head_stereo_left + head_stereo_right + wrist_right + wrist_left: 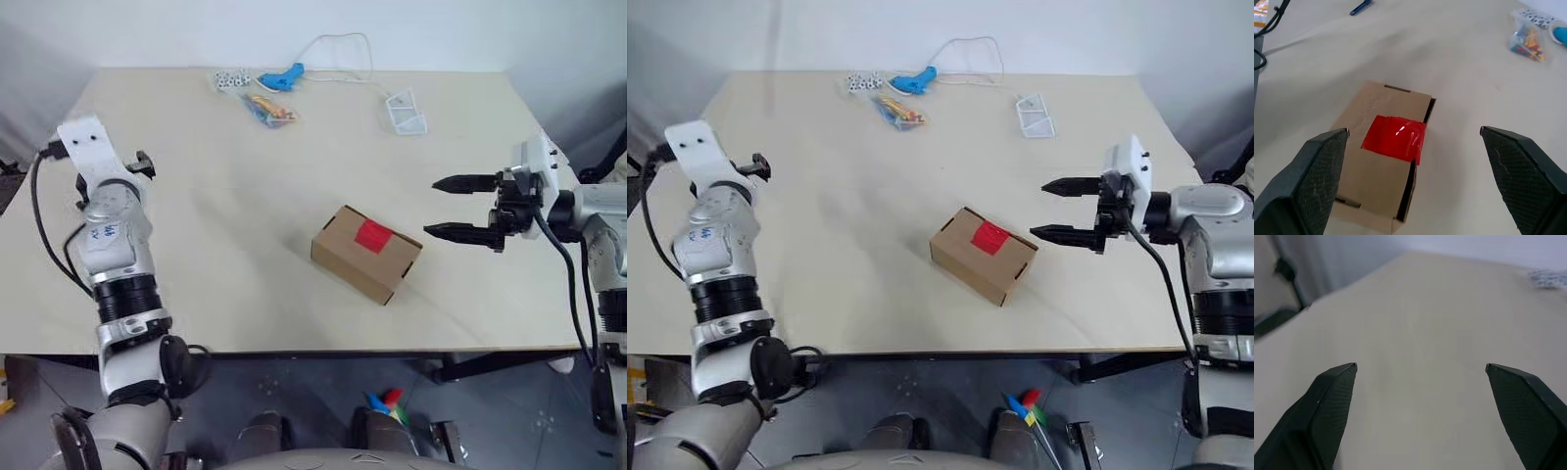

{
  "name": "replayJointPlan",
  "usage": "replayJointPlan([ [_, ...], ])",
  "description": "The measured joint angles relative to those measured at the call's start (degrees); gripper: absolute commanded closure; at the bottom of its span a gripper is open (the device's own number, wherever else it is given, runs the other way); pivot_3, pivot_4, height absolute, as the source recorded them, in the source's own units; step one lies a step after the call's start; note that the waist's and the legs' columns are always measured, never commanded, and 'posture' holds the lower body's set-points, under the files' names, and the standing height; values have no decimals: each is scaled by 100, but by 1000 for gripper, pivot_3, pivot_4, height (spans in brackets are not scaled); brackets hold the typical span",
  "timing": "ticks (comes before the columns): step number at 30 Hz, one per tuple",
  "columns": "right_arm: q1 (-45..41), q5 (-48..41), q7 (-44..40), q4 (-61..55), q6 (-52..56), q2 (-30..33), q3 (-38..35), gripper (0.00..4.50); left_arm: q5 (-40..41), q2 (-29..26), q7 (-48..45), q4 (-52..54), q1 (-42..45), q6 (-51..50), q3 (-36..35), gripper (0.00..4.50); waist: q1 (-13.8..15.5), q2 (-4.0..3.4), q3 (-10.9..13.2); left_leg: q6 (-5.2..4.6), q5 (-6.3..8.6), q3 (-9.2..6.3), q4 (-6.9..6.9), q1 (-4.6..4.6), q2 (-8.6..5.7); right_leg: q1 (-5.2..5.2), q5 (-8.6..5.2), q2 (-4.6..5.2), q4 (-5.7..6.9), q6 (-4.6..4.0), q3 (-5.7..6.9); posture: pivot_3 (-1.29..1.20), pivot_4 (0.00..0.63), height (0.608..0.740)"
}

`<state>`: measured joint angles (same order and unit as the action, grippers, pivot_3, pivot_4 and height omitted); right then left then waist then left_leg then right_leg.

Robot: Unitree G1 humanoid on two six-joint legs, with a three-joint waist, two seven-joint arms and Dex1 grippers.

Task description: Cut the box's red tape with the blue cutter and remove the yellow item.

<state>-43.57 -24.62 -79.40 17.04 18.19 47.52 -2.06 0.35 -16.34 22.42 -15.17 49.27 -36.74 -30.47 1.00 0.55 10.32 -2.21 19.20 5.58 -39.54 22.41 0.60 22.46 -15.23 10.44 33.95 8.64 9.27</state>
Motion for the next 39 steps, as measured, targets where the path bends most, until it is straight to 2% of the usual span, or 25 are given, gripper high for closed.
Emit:
replayJointPlan([
  [6,-48,157,-98,144,-98,-70,97,8,-115,-50,1357,-120,165,-43,-497,39,26,1,0,2,1,1,-2,0,0,-1,0,-1,0,0,-1,0,150,740],
  [11,-119,217,-161,151,-174,-88,174,8,-54,-229,1731,-640,165,-311,-684,39,34,1,0,2,1,1,-5,-1,-1,-1,0,-1,3,0,-1,0,150,740],
  [23,-120,265,-203,135,-151,-88,175,8,244,-768,1473,-2171,324,8,-548,39,32,1,0,6,2,1,-5,-1,-1,0,0,-2,4,0,0,0,150,740],
  [27,-120,265,-203,132,-126,-87,175,8,254,-767,1430,-2149,327,28,-344,39,17,0,0,7,2,2,-3,-1,0,1,0,-3,3,0,0,0,150,740],
  [34,-119,274,-203,123,-70,-87,174,8,254,-728,1437,-1423,212,-342,-169,39,14,0,0,7,2,2,-3,-1,1,1,0,-4,4,0,-1,0,150,740],
  [39,-120,318,-199,142,-81,-87,174,8,267,-698,1422,-1600,181,-282,-165,39,28,0,0,7,2,3,-4,-1,-1,0,0,-3,4,0,-1,0,150,740],
])
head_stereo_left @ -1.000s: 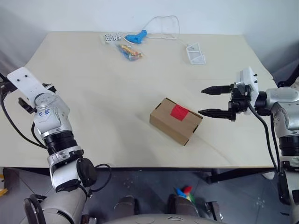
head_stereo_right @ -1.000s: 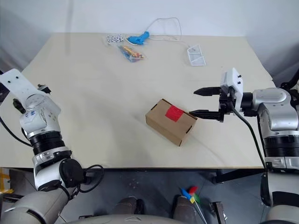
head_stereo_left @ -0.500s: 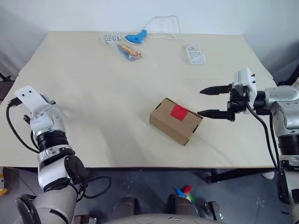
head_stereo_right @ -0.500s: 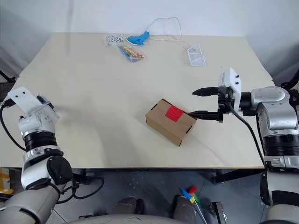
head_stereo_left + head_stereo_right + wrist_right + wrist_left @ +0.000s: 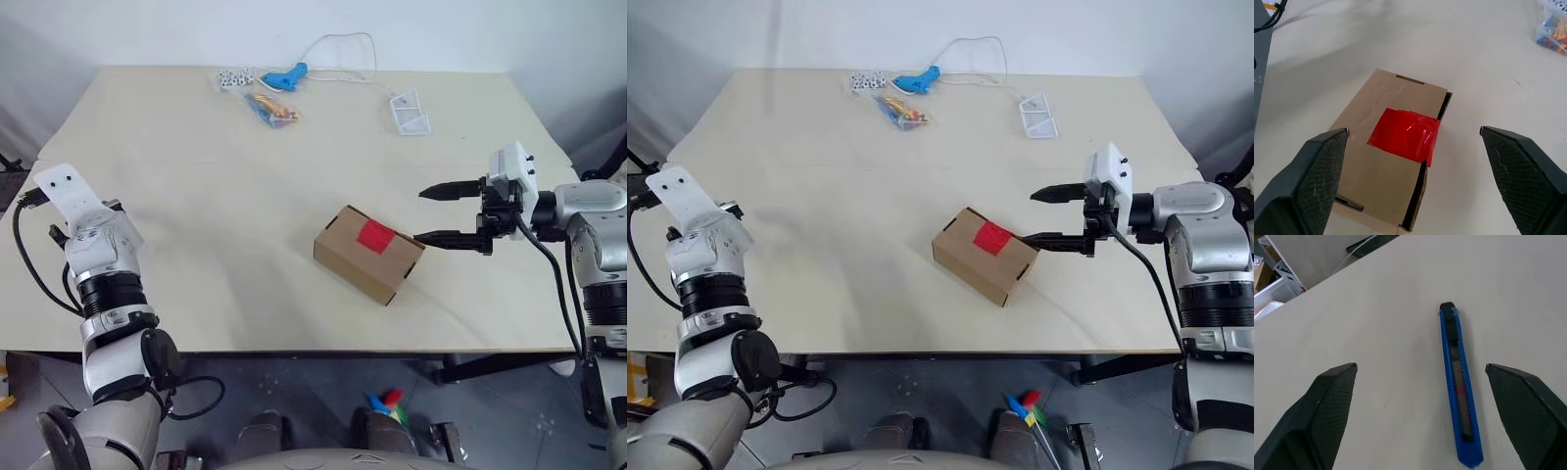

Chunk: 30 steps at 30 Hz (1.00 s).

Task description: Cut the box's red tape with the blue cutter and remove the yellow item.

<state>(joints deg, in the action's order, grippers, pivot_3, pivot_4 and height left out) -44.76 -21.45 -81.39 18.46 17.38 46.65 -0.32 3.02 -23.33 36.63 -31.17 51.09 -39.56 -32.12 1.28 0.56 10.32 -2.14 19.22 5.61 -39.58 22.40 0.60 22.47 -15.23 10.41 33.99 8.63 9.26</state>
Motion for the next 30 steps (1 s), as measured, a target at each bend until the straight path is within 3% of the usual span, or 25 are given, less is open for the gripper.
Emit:
replayJointPlan([
  [4,-3,7,47,11,-6,-27,0,0,44,-46,-116,-757,39,473,26,820,-8,0,0,0,0,2,0,-1,1,0,0,-1,-1,0,1,0,150,740],
  [16,14,6,61,-4,4,-37,0,0,120,-193,-410,-1385,251,912,344,820,-25,0,0,1,-1,4,3,-2,1,2,0,-1,1,0,-1,0,150,740],
  [19,14,6,77,-5,4,-37,0,0,146,-192,-347,-1468,267,1000,339,1339,-27,-1,0,1,-1,5,2,-3,1,1,0,-1,2,0,-2,0,150,740],
  [23,14,7,105,-5,9,-36,0,0,208,-192,-245,-1475,266,999,317,2468,-55,0,0,1,-1,5,3,-3,1,2,0,-1,2,0,-2,0,150,740],
  [30,14,14,128,-5,11,7,0,0,307,-192,-94,-1433,266,870,273,2468,-115,0,0,1,0,3,4,-3,1,2,0,0,2,0,-2,0,150,740],
])
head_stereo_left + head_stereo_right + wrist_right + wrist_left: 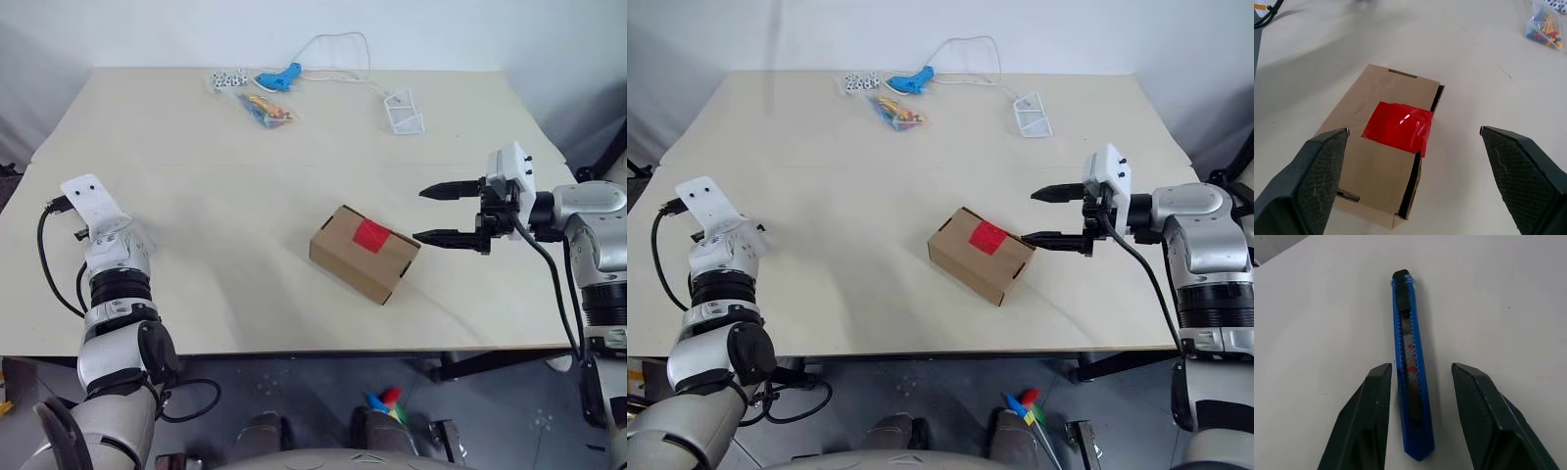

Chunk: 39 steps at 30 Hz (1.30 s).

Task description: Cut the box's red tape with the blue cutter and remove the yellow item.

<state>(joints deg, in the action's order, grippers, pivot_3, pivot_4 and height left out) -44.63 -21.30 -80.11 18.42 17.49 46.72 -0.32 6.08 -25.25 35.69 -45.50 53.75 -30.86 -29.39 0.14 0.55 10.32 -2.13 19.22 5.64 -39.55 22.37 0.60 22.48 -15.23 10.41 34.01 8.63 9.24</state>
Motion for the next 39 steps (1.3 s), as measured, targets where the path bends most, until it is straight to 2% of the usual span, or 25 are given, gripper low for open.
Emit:
replayJointPlan([
  [16,-6,68,46,0,-2,21,0,0,173,160,295,946,-259,-833,-272,2468,-20,0,0,0,0,1,1,-4,1,0,0,0,1,0,-3,0,150,740],
  [19,-10,75,51,0,-2,21,0,0,227,159,300,959,-263,-838,-369,2985,-25,-1,-1,0,0,4,2,-6,1,-1,0,0,2,0,-6,0,150,740],
  [23,-11,105,68,0,-2,21,0,0,273,146,351,970,-263,-838,-451,4160,-39,-2,-1,1,0,9,5,-11,3,-1,0,0,2,0,-10,0,150,740],
  [25,-11,108,75,1,-2,21,0,0,280,94,364,961,-289,-860,-505,4463,-35,-2,-1,2,-1,9,5,-12,3,0,0,-1,5,0,-10,0,150,740],
  [33,-14,108,94,0,10,110,-8,0,294,-119,32,1240,-502,-1204,-475,4463,-35,-3,-1,2,0,10,6,-12,3,1,0,-1,4,0,-11,0,150,740],
  [39,0,100,154,-50,33,228,-69,0,241,-478,-758,1659,-711,-2037,45,4463,-14,-2,-1,3,0,8,5,-11,2,0,0,-1,4,0,-10,0,150,740],
])
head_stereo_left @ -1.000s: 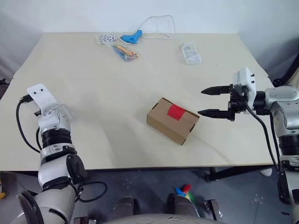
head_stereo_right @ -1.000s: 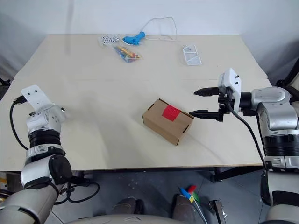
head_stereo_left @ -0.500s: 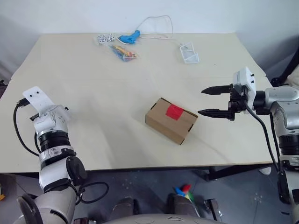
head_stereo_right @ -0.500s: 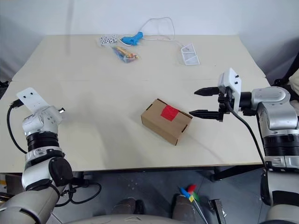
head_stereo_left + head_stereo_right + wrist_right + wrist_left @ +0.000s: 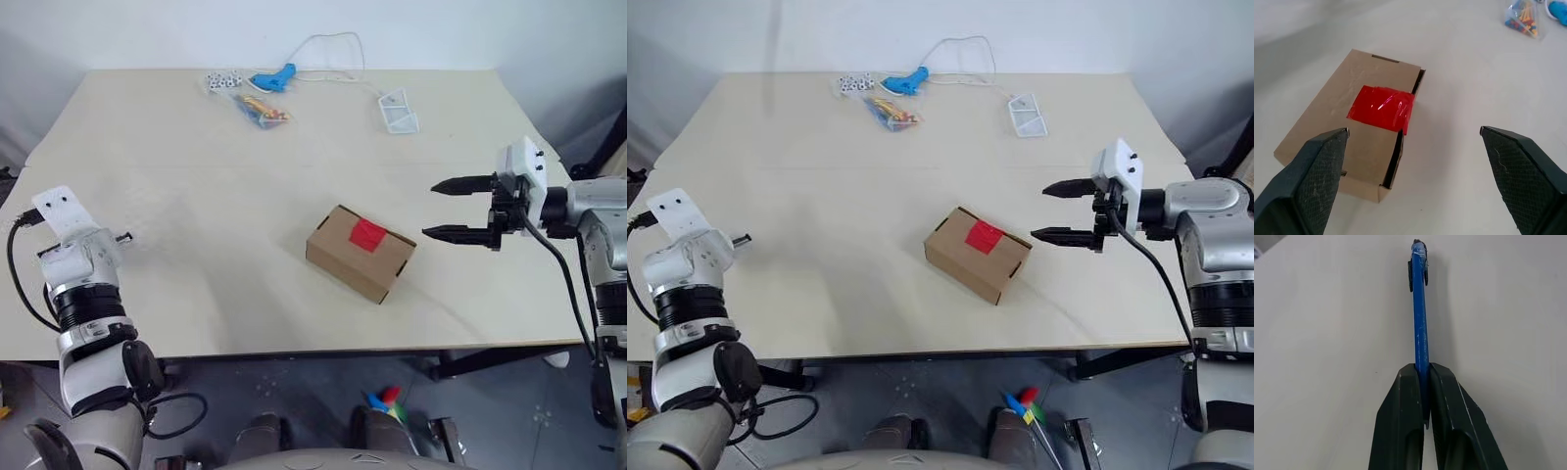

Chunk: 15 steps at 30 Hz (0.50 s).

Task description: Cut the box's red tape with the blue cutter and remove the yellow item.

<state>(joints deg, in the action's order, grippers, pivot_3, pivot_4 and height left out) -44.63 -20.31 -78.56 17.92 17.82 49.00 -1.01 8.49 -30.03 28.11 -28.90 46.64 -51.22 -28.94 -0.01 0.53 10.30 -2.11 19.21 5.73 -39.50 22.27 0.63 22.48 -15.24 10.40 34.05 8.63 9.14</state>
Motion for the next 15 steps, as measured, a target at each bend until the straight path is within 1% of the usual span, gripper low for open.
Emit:
replayJointPlan([
  [4,53,-6,54,-72,2,-1,0,0,-149,-95,-222,85,4,-383,277,4463,22,0,0,0,0,-2,-2,1,-2,-1,0,1,0,0,0,0,150,740],
  [6,53,-8,78,-74,5,-4,0,0,-256,-117,-286,85,23,-560,444,3820,20,0,0,0,0,-2,-1,1,-2,-1,0,1,0,0,0,0,150,740],
  [7,53,-8,89,-75,6,-5,0,0,-315,-118,-294,85,33,-607,500,3636,20,0,0,0,0,-2,-1,1,-2,-1,0,1,0,0,0,0,150,740],
  [9,53,-8,112,-75,6,-30,0,0,-424,-107,-292,83,87,-671,556,3034,26,0,0,1,0,-2,-2,1,-2,-2,0,1,0,0,0,0,150,740],
  [14,53,-9,122,-77,6,-34,0,0,-590,-59,-372,21,289,-881,760,1622,128,0,0,1,-1,-1,-7,1,-2,-2,0,1,2,0,-1,0,150,740],
  [15,53,-10,125,-92,9,-34,0,0,-627,-63,-394,17,330,-953,762,1622,145,0,0,1,-1,-2,-8,1,-2,-4,0,2,3,0,-1,0,150,740],
])
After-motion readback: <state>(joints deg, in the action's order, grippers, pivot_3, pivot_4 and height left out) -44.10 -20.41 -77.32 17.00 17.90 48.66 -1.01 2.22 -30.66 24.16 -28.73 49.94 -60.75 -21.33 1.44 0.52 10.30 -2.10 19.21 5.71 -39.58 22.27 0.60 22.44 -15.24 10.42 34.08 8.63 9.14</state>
